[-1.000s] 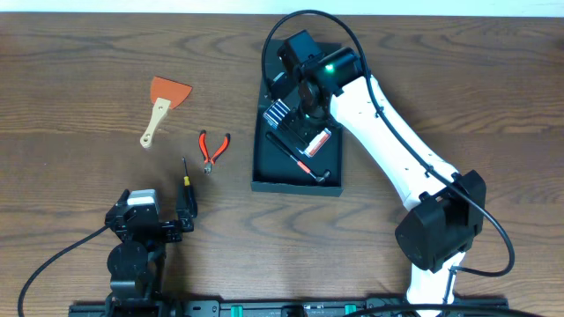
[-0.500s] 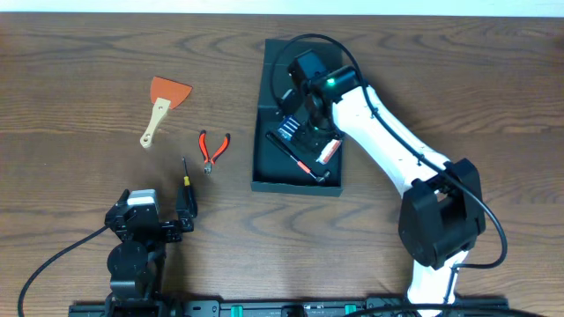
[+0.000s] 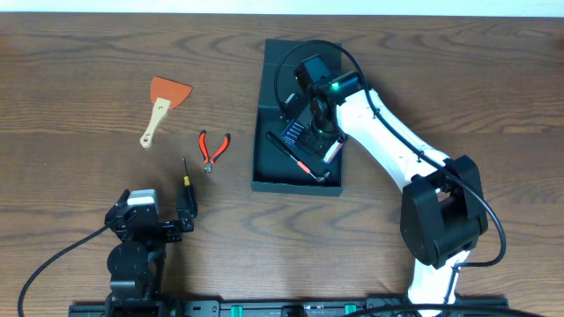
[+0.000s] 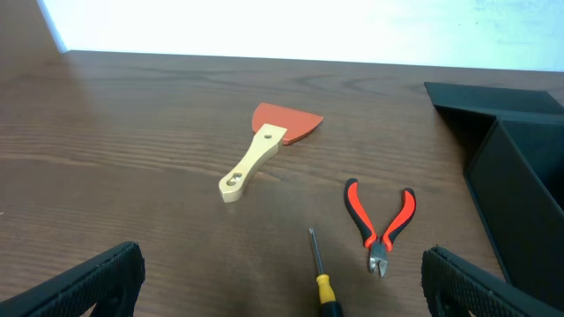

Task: Pack container
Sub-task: 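Lower the screwdriver case into the box and open the right gripper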

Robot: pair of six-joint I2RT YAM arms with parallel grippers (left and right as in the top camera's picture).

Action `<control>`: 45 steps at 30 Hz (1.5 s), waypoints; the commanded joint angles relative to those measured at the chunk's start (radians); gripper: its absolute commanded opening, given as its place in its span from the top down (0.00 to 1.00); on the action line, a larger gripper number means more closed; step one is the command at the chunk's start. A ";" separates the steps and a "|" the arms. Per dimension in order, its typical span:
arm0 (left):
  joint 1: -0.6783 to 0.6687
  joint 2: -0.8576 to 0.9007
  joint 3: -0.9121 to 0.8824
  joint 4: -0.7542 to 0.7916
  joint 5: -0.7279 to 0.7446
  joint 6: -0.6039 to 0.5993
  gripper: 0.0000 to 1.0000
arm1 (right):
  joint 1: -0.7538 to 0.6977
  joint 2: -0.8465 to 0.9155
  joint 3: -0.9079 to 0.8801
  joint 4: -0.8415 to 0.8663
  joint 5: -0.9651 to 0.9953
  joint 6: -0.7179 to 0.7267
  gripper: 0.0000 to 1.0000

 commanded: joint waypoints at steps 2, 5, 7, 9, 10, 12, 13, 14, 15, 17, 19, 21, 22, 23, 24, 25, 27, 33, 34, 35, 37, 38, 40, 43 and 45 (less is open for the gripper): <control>0.004 -0.006 -0.011 -0.021 -0.001 0.014 0.02 | 0.013 0.009 -0.018 0.002 -0.027 -0.029 0.28; 0.004 -0.006 -0.011 -0.021 -0.001 0.014 0.02 | 0.026 0.009 -0.017 0.002 -0.027 -0.032 0.28; 0.004 -0.006 -0.011 -0.021 -0.001 0.014 0.02 | 0.035 0.009 -0.017 0.002 -0.027 -0.032 0.28; 0.004 -0.006 -0.011 -0.021 -0.001 0.014 0.02 | 0.044 0.009 -0.017 0.002 -0.027 -0.032 0.27; 0.004 -0.006 -0.011 -0.021 -0.001 0.014 0.02 | 0.047 0.009 -0.016 0.002 -0.027 -0.032 0.27; 0.004 -0.006 -0.011 -0.021 -0.001 0.014 0.02 | 0.051 0.009 -0.016 0.004 -0.026 -0.032 0.27; 0.004 -0.006 -0.011 -0.021 -0.001 0.014 0.02 | 0.051 0.009 -0.016 0.006 -0.026 -0.032 0.27; 0.004 -0.006 -0.011 -0.021 -0.001 0.014 0.02 | 0.051 0.009 -0.016 0.007 -0.026 -0.032 0.27; 0.004 -0.006 -0.011 -0.021 -0.001 0.014 0.02 | 0.051 0.009 -0.016 0.008 -0.026 -0.033 0.27; 0.004 -0.006 -0.011 -0.021 -0.001 0.014 0.02 | 0.047 0.009 -0.016 0.010 -0.027 -0.046 0.27; 0.004 -0.006 -0.011 -0.021 -0.001 0.014 0.01 | 0.043 0.009 -0.018 0.020 -0.027 -0.067 0.26; 0.004 -0.006 -0.011 -0.021 -0.001 0.014 0.02 | 0.042 0.009 -0.018 0.036 -0.027 -0.067 0.26; 0.004 -0.006 -0.011 -0.021 -0.001 0.014 0.01 | 0.042 0.009 -0.018 0.044 -0.027 -0.069 0.26; 0.004 -0.006 -0.011 -0.021 -0.001 0.014 0.01 | 0.042 0.009 -0.018 0.053 -0.030 -0.074 0.26; 0.004 -0.006 -0.011 -0.021 -0.001 0.014 0.02 | 0.042 0.009 -0.019 0.061 -0.034 -0.074 0.25; 0.004 -0.006 -0.011 -0.021 -0.001 0.014 0.02 | 0.042 0.009 -0.022 0.073 -0.042 -0.074 0.26; 0.004 -0.006 -0.011 -0.021 -0.001 0.014 0.01 | 0.042 0.009 -0.028 0.090 -0.056 -0.074 0.25; 0.004 -0.006 -0.011 -0.021 -0.001 0.014 0.02 | 0.042 0.010 -0.067 0.120 -0.056 -0.074 0.25; 0.004 -0.006 -0.011 -0.021 -0.001 0.014 0.02 | 0.042 0.010 -0.080 0.130 -0.056 -0.074 0.25; 0.004 -0.006 -0.011 -0.021 -0.001 0.014 0.01 | 0.042 0.010 -0.089 0.138 -0.056 -0.074 0.25; 0.004 -0.006 -0.011 -0.021 -0.001 0.014 0.02 | 0.041 0.010 -0.111 0.160 -0.056 -0.074 0.25; 0.004 -0.006 -0.011 -0.021 -0.001 0.014 0.02 | 0.040 0.010 -0.122 0.172 -0.056 -0.074 0.25; 0.004 -0.006 -0.011 -0.021 -0.001 0.014 0.02 | 0.038 0.010 -0.144 0.191 -0.056 -0.073 0.25; 0.004 -0.006 -0.011 -0.021 -0.001 0.014 0.01 | 0.036 0.010 -0.169 0.206 -0.056 -0.073 0.25; 0.004 -0.006 -0.011 -0.021 -0.001 0.014 0.02 | 0.035 0.010 -0.188 0.221 -0.056 -0.072 0.25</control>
